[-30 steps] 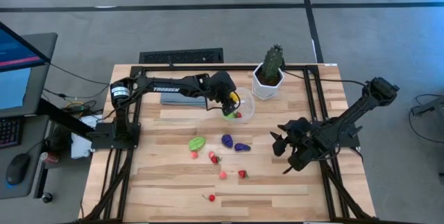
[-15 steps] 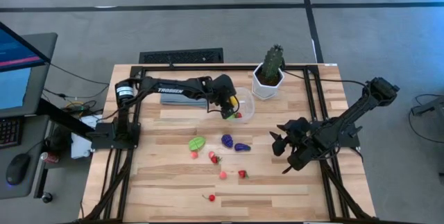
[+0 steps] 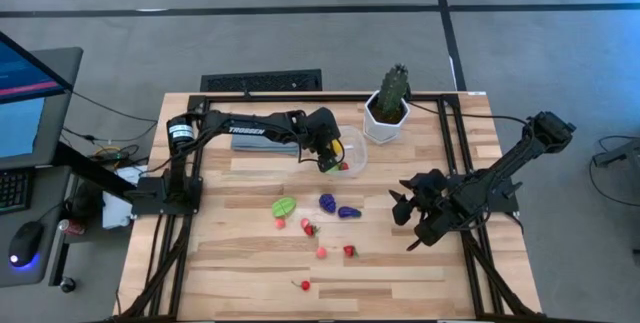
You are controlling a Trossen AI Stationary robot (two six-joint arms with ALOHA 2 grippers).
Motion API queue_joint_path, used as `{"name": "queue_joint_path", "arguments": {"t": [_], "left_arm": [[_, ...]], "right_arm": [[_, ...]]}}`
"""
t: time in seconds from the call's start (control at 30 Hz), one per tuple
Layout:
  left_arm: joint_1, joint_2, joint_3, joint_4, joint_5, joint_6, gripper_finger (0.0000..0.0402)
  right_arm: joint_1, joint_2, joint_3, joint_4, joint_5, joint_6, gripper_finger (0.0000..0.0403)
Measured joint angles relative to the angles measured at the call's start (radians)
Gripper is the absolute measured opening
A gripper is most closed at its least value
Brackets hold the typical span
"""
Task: Pick and placing Produce into tupperware
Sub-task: Put the lemon into the transparent bin, then put the starfruit into the transparent bin
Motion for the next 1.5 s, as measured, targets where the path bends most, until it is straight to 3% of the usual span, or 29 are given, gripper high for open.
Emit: {"name": "queue_joint_path", "arguments": {"t": [0.43, 0.73, 0.97, 1.1, 1.3, 1.5], "left_arm": [[0.000, 0.000, 0.000, 0.005, -0.001, 0.001, 0.0199], [0.000, 0.000, 0.000, 0.005, -0.002, 0.001, 0.0267], [0.000, 0.000, 0.016, -0.019, 0.001, 0.012, 0.0282], [0.000, 0.000, 0.102, -0.134, 0.037, 0.072, 0.0279], [0.000, 0.000, 0.273, -0.421, 0.107, 0.184, 0.0279], [0.000, 0.000, 0.375, -0.719, 0.160, 0.244, 0.0279]], "right_arm": [[0.000, 0.000, 0.000, 0.000, 0.000, 0.001, 0.0249], [0.000, 0.000, 0.000, 0.000, 0.000, 0.001, 0.0249], [0.002, 0.000, 0.000, 0.003, 0.000, 0.001, 0.0249], [0.024, 0.000, 0.000, 0.036, -0.003, -0.019, 0.0249], [0.041, 0.000, 0.000, 0.169, -0.054, -0.161, 0.0249], [0.026, 0.000, 0.000, 0.190, -0.054, -0.174, 0.0249]]}}
